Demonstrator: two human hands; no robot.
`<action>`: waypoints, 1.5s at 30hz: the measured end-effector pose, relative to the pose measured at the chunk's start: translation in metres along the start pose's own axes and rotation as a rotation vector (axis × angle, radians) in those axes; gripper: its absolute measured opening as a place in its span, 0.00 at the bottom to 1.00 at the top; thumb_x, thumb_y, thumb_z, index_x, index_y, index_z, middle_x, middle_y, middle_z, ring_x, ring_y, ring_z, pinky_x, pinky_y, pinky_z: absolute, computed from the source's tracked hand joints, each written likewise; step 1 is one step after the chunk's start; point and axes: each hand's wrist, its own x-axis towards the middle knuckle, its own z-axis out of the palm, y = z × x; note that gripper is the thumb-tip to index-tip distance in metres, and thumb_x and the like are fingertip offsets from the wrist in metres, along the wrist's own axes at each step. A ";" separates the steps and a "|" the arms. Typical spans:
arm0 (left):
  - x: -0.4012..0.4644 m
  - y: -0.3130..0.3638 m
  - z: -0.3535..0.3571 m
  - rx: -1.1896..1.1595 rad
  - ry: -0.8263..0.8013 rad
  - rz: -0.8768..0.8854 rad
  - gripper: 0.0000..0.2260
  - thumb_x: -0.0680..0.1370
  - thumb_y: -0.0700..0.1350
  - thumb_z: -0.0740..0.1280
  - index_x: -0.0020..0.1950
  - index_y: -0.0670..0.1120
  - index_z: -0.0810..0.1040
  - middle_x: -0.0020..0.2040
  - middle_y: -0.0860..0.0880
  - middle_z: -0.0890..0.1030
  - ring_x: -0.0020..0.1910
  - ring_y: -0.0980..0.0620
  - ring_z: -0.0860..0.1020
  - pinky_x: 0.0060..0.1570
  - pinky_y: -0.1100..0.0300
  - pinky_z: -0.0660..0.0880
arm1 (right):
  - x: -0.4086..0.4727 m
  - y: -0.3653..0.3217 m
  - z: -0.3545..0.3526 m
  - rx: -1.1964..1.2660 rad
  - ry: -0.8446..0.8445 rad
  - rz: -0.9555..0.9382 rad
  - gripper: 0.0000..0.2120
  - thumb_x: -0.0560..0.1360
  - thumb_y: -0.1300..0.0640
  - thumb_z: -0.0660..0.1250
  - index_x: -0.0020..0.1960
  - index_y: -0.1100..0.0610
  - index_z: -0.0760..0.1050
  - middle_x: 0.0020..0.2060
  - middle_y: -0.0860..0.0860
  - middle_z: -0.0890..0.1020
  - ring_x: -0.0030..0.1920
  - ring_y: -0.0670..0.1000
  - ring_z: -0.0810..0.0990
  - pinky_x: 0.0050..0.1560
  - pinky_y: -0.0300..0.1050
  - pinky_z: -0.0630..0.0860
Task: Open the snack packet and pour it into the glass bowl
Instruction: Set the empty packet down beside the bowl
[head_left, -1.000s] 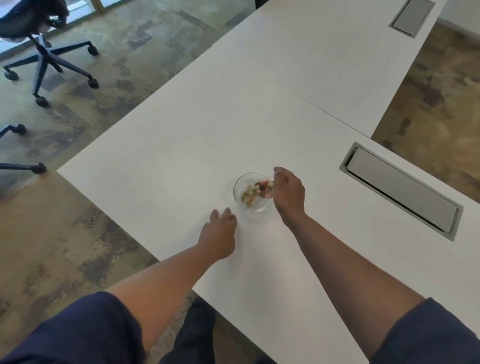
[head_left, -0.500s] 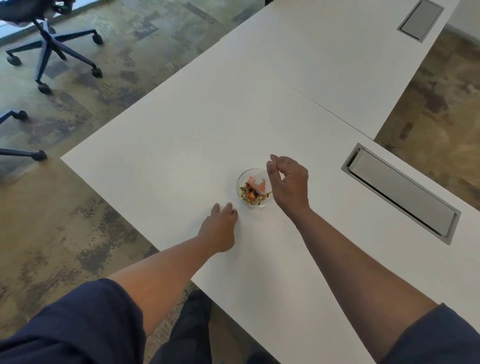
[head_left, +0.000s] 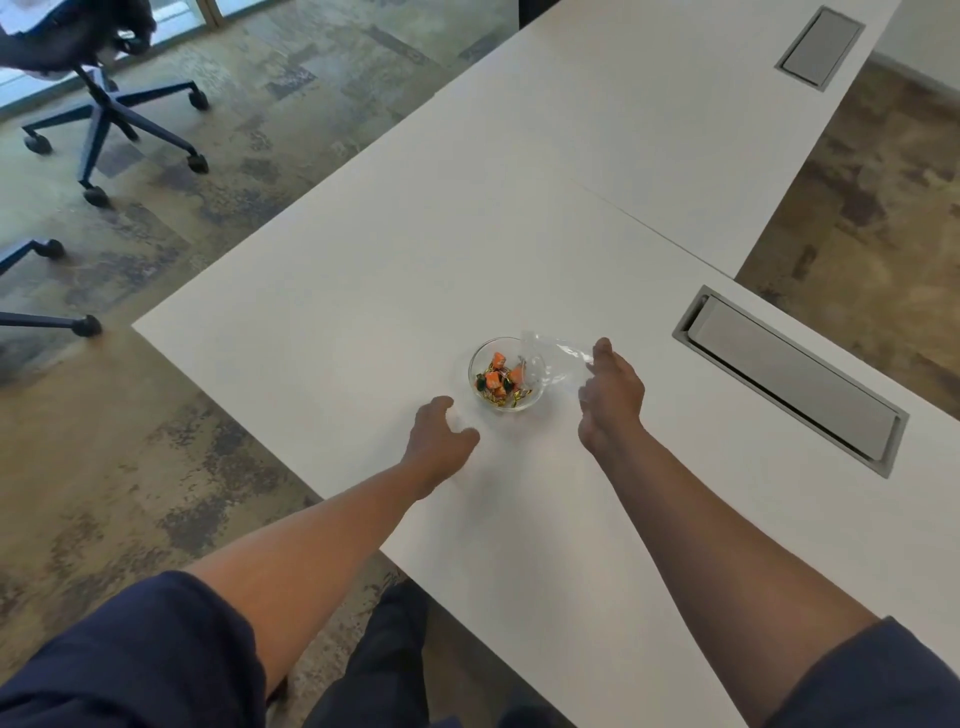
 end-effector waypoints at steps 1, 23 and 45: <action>-0.003 0.004 0.001 -0.059 0.057 0.025 0.26 0.78 0.50 0.69 0.76 0.48 0.68 0.74 0.46 0.68 0.69 0.45 0.71 0.65 0.47 0.75 | -0.002 0.001 -0.002 0.046 0.004 0.045 0.15 0.81 0.44 0.68 0.59 0.55 0.79 0.50 0.50 0.81 0.43 0.49 0.75 0.44 0.42 0.72; -0.003 -0.048 -0.029 -0.280 0.018 -0.053 0.07 0.83 0.37 0.66 0.47 0.45 0.81 0.42 0.44 0.86 0.37 0.50 0.83 0.39 0.59 0.78 | -0.047 0.118 -0.012 -0.388 -0.390 0.397 0.14 0.76 0.65 0.75 0.59 0.58 0.76 0.45 0.56 0.81 0.35 0.51 0.80 0.37 0.42 0.80; 0.029 0.014 -0.007 -0.235 0.142 0.250 0.21 0.84 0.54 0.58 0.77 0.51 0.71 0.76 0.53 0.71 0.71 0.59 0.69 0.67 0.62 0.63 | -0.013 0.098 0.000 -0.283 -0.008 -0.138 0.20 0.86 0.49 0.56 0.75 0.52 0.71 0.68 0.42 0.73 0.66 0.43 0.71 0.66 0.41 0.66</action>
